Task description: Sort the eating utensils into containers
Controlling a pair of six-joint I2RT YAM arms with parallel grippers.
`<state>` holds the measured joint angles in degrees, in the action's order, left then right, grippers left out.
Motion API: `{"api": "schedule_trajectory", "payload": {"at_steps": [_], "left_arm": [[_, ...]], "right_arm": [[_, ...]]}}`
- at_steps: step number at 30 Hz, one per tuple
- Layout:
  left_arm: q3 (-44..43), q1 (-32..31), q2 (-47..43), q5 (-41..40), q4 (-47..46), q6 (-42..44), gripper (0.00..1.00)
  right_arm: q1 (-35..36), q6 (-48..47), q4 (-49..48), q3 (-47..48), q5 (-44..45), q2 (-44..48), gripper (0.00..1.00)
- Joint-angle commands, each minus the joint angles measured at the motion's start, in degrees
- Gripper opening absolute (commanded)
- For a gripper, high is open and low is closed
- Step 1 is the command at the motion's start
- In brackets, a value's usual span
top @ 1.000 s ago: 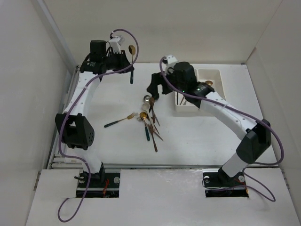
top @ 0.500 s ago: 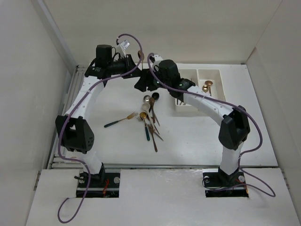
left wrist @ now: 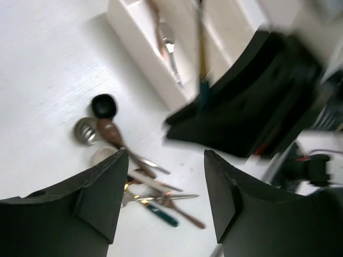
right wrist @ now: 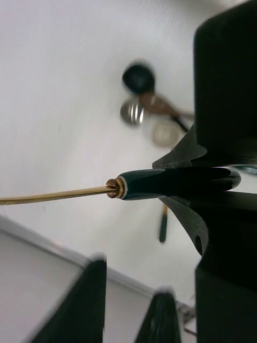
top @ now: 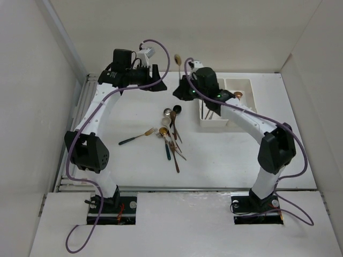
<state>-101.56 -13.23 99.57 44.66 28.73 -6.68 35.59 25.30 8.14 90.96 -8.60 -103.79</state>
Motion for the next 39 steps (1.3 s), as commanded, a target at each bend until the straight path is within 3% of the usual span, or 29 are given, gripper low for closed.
{"api": "schedule_trajectory", "payload": {"at_steps": [1,2,4,9,11,14,22,25,27,29,30,34,38,39], "left_arm": [[-3.38,-0.56,0.1,-6.32,9.49,15.36,0.55],[-2.6,-0.56,0.1,-10.35,10.28,17.12,0.57],[-0.84,-0.56,-0.52,-14.15,11.0,20.9,0.7],[10.2,-0.56,-2.19,-29.59,12.75,40.98,0.71],[14.53,-0.56,-2.19,-34.18,12.75,45.77,0.71],[22.18,-0.56,-2.71,-38.68,13.37,52.88,0.69],[32.82,-2.23,-1.48,-42.82,10.29,56.25,0.69],[34.06,-2.76,0.19,-43.34,9.24,55.64,0.69],[35.55,-2.76,2.11,-44.04,8.72,55.11,0.68],[36.34,-2.76,2.9,-45.27,8.1,54.58,0.67],[37.3,-2.76,3.52,-45.98,7.4,54.58,0.67],[38.62,-2.76,4.66,-46.51,6.34,54.58,0.57],[39.16,-2.76,5.98,-45.9,6.34,53.87,0.18],[39.16,-2.76,6.77,-45.11,6.34,53.18,0.04]], "right_arm": [[-7.98,0.19,-2.0,-4.02,2.54,6.75,0.0],[-9.74,-0.77,-1.03,-5.08,2.54,7.45,0.0],[-14.4,-2.44,2.82,-7.45,4.2,8.51,0.0],[-22.49,-11.83,18.54,-4.4,13.24,4.84,0.0],[-25.13,-13.78,28.1,0.26,19.57,1.06,0.0],[-26.97,-14.93,34.38,3.08,25.55,-5.62,0.0],[-28.56,-13.79,34.4,3.61,28.82,-10.73,0.02],[-29.18,-13.79,34.4,3.61,28.82,-11.26,0.16],[-29.18,-13.79,34.4,3.61,28.82,-11.79,0.39],[-29.18,-13.79,34.4,3.61,28.82,-11.79,0.5],[-29.18,-13.79,34.4,4.13,28.82,-11.27,0.63],[-29.18,-13.79,33.88,4.66,28.82,-8.63,0.69],[-29.18,-13.26,33.87,5.8,28.82,-5.12,0.69],[-29.18,-13.26,33.87,6.33,28.21,-4.33,0.69]]}}
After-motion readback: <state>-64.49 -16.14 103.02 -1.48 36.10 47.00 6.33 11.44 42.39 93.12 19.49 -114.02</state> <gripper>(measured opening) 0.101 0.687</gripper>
